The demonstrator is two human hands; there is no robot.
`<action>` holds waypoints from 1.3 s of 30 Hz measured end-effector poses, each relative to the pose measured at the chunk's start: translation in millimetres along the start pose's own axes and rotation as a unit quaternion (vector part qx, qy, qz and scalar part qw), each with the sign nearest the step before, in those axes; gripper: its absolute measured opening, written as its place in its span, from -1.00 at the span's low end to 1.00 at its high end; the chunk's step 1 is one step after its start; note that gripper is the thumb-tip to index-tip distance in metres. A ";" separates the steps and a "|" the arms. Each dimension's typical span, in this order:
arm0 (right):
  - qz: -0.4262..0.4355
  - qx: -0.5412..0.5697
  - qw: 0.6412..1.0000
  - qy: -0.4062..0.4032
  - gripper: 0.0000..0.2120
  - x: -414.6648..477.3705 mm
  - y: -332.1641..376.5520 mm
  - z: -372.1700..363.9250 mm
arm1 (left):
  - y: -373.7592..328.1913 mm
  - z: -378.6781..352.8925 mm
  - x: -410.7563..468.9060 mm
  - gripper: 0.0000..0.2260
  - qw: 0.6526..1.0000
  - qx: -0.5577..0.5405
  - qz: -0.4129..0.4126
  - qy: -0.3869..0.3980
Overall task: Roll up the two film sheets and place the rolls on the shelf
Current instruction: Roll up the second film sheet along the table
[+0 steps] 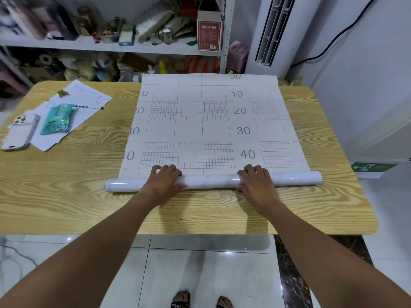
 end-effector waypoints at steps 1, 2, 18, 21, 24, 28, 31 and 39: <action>0.007 -0.002 1.000 0.005 -0.69 0.2 -0.7 -0.1 | 0.6 -0.8 -0.5 -0.58 1.000 -0.003 -0.004 0.000; 0.012 -0.003 1.000 0.010 -0.69 0.4 -1.4 -0.2 | 1.4 -1.5 -1.3 -0.55 1.000 -0.008 -0.007 0.000; -0.029 0.030 0.999 -0.008 -0.74 0.6 0.7 -2.4 | 1.4 -4.2 1.8 -0.62 0.999 -0.027 -0.011 -0.029; -0.025 0.023 0.999 -0.014 -0.63 -1.5 0.0 1.0 | 2.8 -5.7 1.6 -0.65 0.999 -0.028 -0.006 -0.018; -0.026 0.025 0.999 -0.001 -0.52 -1.2 -1.1 4.2 | 2.6 -7.5 -0.3 -0.67 0.999 -0.025 -0.013 -0.023; -0.021 0.022 0.999 0.027 -0.49 -0.4 -0.2 4.5 | 0.5 -6.7 -1.9 -0.73 0.999 -0.031 -0.014 -0.042; -0.030 0.044 0.998 0.021 -0.38 -0.6 1.5 5.7 | 0.2 -6.5 -1.2 -0.71 0.999 -0.023 -0.015 -0.017; -0.030 0.051 0.998 0.003 -0.53 1.9 1.3 4.6 | -2.3 -4.2 -4.3 -0.75 0.999 -0.048 0.006 -0.015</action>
Point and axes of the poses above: each hand's wrist, its own x-axis towards the middle knuckle, its own z-axis out of the back of the hand, y = z × x, the point moved 1 cm from there along x, towards the middle knuckle, and after that the axes turned 11 degrees about -y, right-handed, at the moved point
